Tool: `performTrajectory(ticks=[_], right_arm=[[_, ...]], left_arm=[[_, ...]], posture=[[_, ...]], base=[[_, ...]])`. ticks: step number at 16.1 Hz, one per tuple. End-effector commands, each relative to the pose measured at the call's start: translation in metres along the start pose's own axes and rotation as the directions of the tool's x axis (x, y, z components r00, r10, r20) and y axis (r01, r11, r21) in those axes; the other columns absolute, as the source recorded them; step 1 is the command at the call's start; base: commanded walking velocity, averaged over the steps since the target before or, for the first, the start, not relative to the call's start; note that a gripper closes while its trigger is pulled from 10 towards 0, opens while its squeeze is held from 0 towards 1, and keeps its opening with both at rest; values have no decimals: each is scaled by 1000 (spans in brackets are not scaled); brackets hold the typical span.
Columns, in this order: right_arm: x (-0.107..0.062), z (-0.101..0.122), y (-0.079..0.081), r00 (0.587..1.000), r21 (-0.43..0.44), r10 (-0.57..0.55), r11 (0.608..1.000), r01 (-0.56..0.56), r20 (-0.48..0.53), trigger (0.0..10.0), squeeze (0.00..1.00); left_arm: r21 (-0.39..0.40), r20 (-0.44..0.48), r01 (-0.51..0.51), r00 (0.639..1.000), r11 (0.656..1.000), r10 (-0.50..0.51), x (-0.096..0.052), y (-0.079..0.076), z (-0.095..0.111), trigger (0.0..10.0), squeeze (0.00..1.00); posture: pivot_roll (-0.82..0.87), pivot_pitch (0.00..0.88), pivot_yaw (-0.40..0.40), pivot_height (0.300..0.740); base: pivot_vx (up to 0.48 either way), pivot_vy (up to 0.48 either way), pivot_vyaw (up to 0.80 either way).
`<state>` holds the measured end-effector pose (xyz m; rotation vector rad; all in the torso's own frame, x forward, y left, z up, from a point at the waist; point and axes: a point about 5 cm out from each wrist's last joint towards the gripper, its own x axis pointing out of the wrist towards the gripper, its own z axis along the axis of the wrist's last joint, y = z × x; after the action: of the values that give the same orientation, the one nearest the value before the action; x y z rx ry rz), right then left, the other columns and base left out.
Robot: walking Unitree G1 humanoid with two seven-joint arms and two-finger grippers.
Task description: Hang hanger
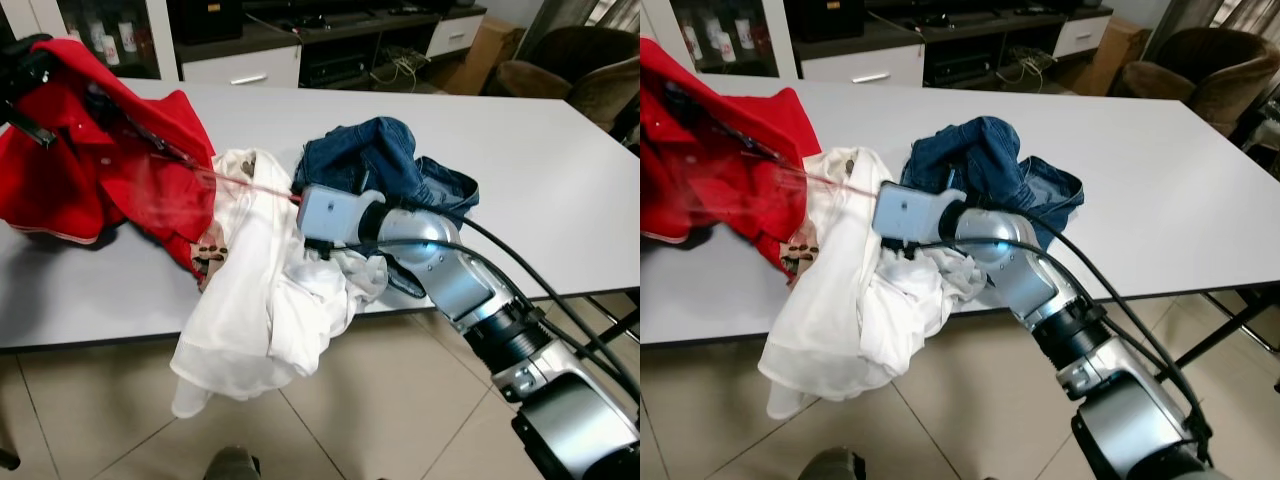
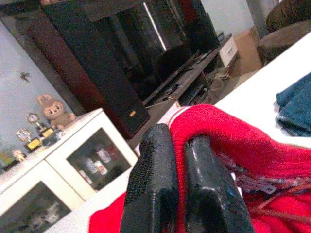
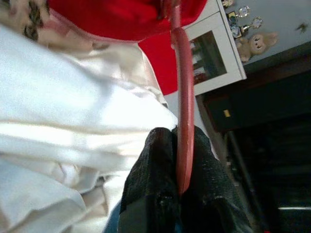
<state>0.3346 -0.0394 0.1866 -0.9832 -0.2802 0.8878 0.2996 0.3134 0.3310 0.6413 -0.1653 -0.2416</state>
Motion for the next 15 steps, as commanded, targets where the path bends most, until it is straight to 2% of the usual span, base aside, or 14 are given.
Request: performTrajectory(ticks=[1, 3, 4, 7, 10, 14, 15], right_arm=[[3, 0, -9, 999, -90, -33, 996, 30, -27, 10000, 0], [6, -1, -9, 998, -149, -38, 988, 30, -53, 10000, 0], [9, 1, -13, 997, -148, -52, 988, 44, -52, 10000, 0], [19, 8, -26, 992, -142, -112, 984, 104, -52, 10000, 0], [26, 10, -33, 989, -149, -131, 982, 119, -73, 10000, 0], [30, 3, -31, 986, -155, -119, 983, 100, -121, 10000, 0], [33, -1, -24, 986, -151, -89, 986, 68, -140, 10000, 0]], left_arm=[[-23, 76, -7, 997, 1000, 8, -1, 5, 20, 10000, 0], [-46, 69, -12, 997, 999, 15, -3, 9, 23, 10000, 0], [-28, 48, 11, 999, 1000, -10, -4, 7, 22, 10000, 0], [13, 37, 87, 995, 996, -88, -6, -4, 24, 10000, 0], [42, 0, 156, 988, 987, -156, -7, -19, 23, 10000, 0], [40, 5, 154, 988, 987, -155, -12, -25, 31, 10000, 0], [-13, 34, 130, 991, 991, -130, -12, -22, 39, 10000, 0]], posture=[[175, 0, -91, 740], [175, 0, -91, 740], [175, 0, -91, 740], [175, 0, -84, 740], [180, 0, -88, 740], [182, 0, -91, 740], [185, 0, -94, 740]], base=[[0, 0, 0], [0, 0, 0], [0, 0, 0], [0, 0, 0], [0, 0, 0], [0, 0, 0], [0, 0, 0]])
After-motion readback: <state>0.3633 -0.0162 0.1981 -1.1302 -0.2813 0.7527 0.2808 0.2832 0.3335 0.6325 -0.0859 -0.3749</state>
